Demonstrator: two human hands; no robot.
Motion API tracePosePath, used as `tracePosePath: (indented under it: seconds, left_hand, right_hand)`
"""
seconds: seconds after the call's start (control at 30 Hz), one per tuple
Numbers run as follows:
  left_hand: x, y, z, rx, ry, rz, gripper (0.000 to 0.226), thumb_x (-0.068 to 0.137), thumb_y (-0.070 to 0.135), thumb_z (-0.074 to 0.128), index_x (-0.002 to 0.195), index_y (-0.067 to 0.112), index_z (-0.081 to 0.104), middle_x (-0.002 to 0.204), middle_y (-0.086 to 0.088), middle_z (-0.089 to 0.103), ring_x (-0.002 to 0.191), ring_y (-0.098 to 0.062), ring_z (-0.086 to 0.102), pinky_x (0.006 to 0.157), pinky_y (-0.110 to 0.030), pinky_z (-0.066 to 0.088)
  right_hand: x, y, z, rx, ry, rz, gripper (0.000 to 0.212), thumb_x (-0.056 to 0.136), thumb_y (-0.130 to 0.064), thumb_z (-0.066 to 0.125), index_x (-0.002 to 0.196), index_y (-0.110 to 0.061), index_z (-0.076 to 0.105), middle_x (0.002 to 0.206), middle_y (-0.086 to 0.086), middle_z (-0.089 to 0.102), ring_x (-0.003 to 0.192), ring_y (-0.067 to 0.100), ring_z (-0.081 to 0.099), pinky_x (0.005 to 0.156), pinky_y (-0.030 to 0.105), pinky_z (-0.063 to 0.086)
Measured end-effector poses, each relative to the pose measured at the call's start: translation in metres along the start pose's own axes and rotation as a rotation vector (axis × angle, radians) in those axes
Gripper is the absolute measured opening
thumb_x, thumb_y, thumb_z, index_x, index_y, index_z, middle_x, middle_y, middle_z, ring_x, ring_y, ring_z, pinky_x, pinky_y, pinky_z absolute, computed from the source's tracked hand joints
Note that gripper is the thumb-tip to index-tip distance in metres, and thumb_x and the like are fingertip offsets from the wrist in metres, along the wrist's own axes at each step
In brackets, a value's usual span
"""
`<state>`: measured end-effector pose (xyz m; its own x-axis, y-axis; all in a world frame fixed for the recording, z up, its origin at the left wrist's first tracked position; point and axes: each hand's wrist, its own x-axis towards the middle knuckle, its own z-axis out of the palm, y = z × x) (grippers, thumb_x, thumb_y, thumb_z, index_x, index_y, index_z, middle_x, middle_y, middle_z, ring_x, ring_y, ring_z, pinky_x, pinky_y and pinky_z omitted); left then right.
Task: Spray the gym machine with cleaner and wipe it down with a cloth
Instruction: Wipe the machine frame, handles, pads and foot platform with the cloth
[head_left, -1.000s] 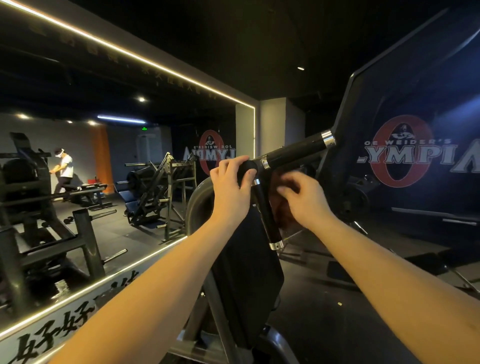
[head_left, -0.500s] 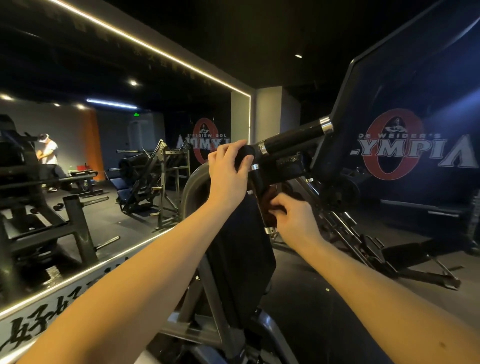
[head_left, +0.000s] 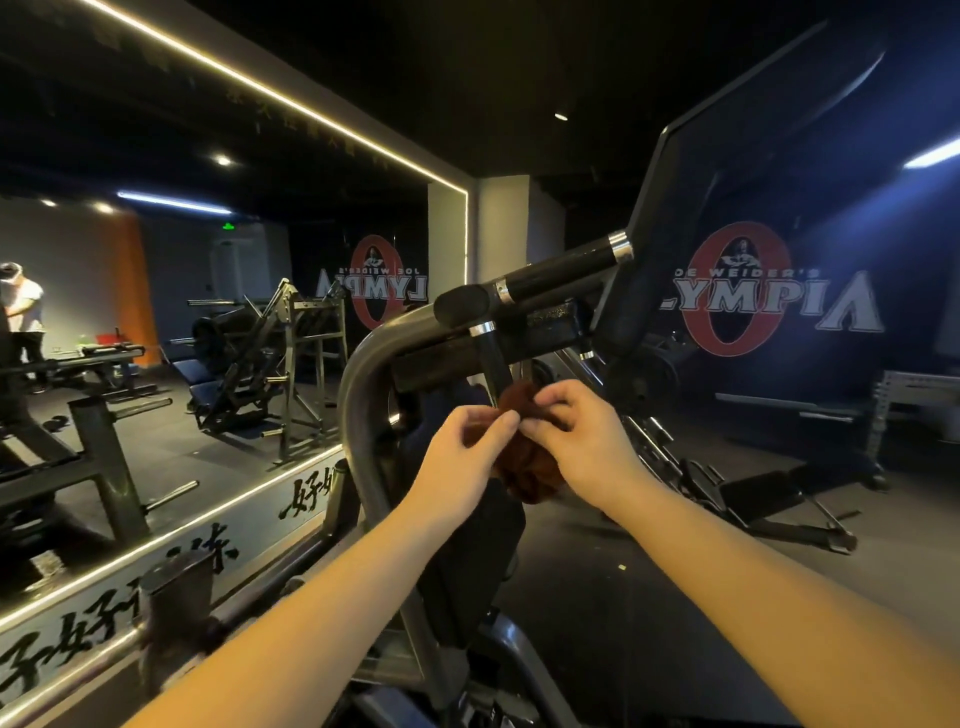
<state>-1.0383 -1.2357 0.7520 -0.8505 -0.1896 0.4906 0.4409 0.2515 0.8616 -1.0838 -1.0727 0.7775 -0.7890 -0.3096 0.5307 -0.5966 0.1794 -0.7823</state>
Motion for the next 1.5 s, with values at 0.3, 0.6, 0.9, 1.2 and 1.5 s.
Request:
tracePosePath:
  seconds: [0.3, 0.6, 0.9, 1.2, 1.5]
  left_hand:
    - [0.022, 0.002, -0.016, -0.099, 0.284, -0.001, 0.010, 0.097, 0.024, 0.070, 0.106, 0.022, 0.067, 0.102, 0.004, 0.070, 0.096, -0.009, 0.068, 0.074, -0.016, 0.053]
    - [0.090, 0.007, -0.008, -0.181, 0.252, 0.132, 0.027, 0.101, 0.020, 0.063, 0.127, 0.020, 0.054, 0.121, 0.006, 0.065, 0.113, -0.004, 0.062, 0.089, -0.019, 0.048]
    - [0.094, -0.011, -0.014, 0.025, 0.090, 0.277, 0.021, 0.101, 0.017, 0.063, 0.119, 0.018, 0.051, 0.111, 0.006, 0.063, 0.106, 0.001, 0.062, 0.090, -0.020, 0.050]
    - [0.075, -0.025, -0.016, 0.218, -0.011, 0.268, 0.018, 0.102, 0.021, 0.062, 0.115, 0.021, 0.050, 0.106, 0.005, 0.060, 0.098, -0.003, 0.060, 0.088, -0.024, 0.049]
    - [0.011, -0.081, 0.011, 0.331, -0.258, -0.009, 0.018, 0.097, 0.017, 0.068, 0.100, 0.027, 0.053, 0.094, 0.007, 0.063, 0.088, 0.008, 0.061, 0.071, -0.006, 0.044]
  right_hand:
    - [0.027, -0.007, 0.006, 0.121, -0.233, 0.023, 0.034, 0.103, -0.004, 0.056, 0.130, -0.017, 0.071, 0.133, -0.011, 0.068, 0.123, 0.000, 0.061, 0.099, 0.018, 0.052]
    - [0.057, 0.018, 0.004, -0.137, -0.261, 0.331, 0.055, 0.105, -0.011, 0.055, 0.156, -0.025, 0.040, 0.137, 0.007, 0.062, 0.119, 0.023, 0.066, 0.091, 0.041, 0.062]
    - [0.065, 0.023, -0.003, -0.495, -0.289, 0.136, 0.047, 0.101, -0.016, 0.063, 0.147, -0.024, 0.054, 0.128, -0.001, 0.068, 0.113, 0.012, 0.066, 0.105, 0.038, 0.053]
    - [0.083, 0.013, -0.007, -0.818, -0.405, 0.020, 0.024, 0.098, -0.016, 0.068, 0.121, -0.014, 0.070, 0.104, 0.001, 0.071, 0.097, 0.017, 0.070, 0.097, 0.041, 0.057]
    - [0.083, 0.014, -0.024, -0.666, -0.448, 0.064, 0.041, 0.097, -0.001, 0.056, 0.131, -0.021, 0.067, 0.114, -0.001, 0.071, 0.106, 0.013, 0.068, 0.097, 0.040, 0.057]
